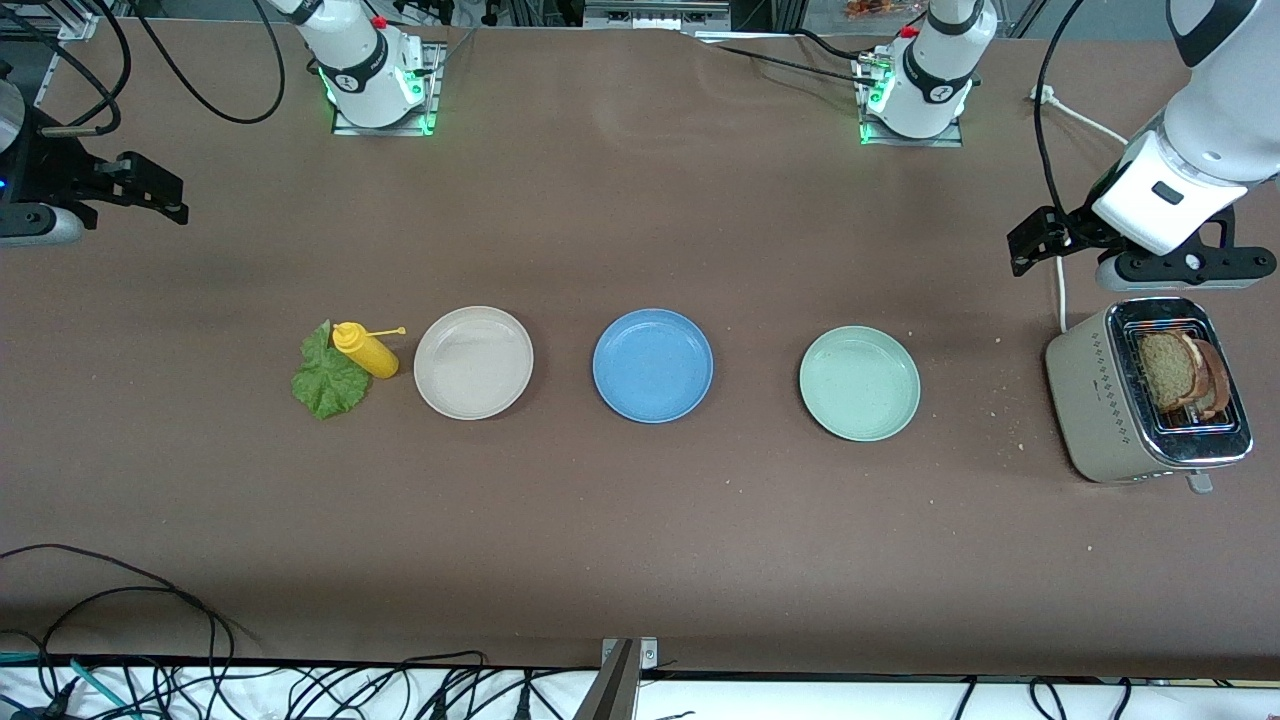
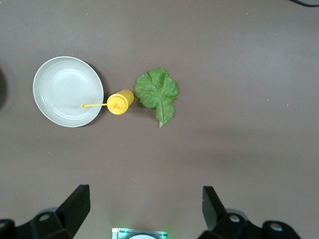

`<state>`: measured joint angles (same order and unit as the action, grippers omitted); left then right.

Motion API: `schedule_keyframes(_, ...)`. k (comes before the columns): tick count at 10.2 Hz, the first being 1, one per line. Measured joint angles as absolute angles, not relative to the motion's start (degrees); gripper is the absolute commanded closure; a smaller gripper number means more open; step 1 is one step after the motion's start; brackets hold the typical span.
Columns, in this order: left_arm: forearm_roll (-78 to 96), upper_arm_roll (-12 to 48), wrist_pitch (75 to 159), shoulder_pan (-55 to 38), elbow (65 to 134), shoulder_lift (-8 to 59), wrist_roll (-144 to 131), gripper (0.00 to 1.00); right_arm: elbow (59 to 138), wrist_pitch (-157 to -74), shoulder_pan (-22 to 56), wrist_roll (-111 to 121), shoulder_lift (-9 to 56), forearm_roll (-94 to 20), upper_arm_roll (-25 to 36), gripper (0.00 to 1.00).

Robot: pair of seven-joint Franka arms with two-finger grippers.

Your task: Make sandwich in blue plate with both arms

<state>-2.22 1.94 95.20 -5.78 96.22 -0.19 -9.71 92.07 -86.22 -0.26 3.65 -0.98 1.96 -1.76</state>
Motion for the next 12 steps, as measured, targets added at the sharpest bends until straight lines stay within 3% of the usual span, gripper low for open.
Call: schedule_keyframes(12,-2.22,2.02,94.45,-5.78,96.22,-0.19,-9.71,0.00,92.07,-86.27,-0.28,3.29,-0.96,1.96,-1.66,0.00)
